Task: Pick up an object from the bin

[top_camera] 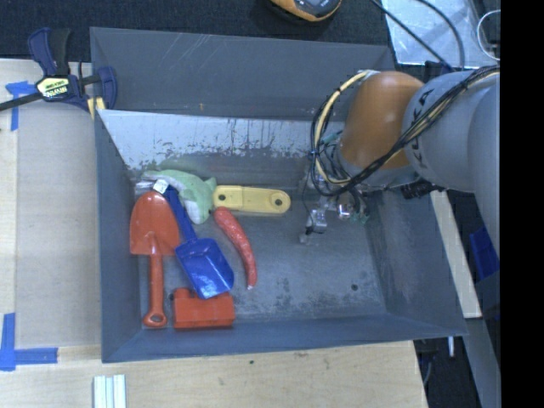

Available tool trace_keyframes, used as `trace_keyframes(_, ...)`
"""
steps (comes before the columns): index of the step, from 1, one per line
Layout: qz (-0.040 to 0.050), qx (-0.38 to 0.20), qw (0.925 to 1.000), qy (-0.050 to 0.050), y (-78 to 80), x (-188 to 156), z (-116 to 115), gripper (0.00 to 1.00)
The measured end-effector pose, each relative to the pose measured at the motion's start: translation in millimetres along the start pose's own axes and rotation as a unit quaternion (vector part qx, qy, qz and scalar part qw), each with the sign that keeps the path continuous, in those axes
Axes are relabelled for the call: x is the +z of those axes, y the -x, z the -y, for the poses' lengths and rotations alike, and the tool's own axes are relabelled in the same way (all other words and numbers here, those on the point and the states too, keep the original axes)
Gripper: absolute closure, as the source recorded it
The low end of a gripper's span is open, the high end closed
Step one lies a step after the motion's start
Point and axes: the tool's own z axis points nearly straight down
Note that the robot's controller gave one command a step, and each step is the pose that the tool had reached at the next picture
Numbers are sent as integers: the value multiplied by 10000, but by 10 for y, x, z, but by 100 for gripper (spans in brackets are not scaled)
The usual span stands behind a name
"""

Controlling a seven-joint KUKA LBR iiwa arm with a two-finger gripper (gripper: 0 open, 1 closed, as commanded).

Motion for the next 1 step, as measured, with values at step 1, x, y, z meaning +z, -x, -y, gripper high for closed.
trace_keyframes(1, 17, -1285, 9917, 14, -123, -7, -886, 0)
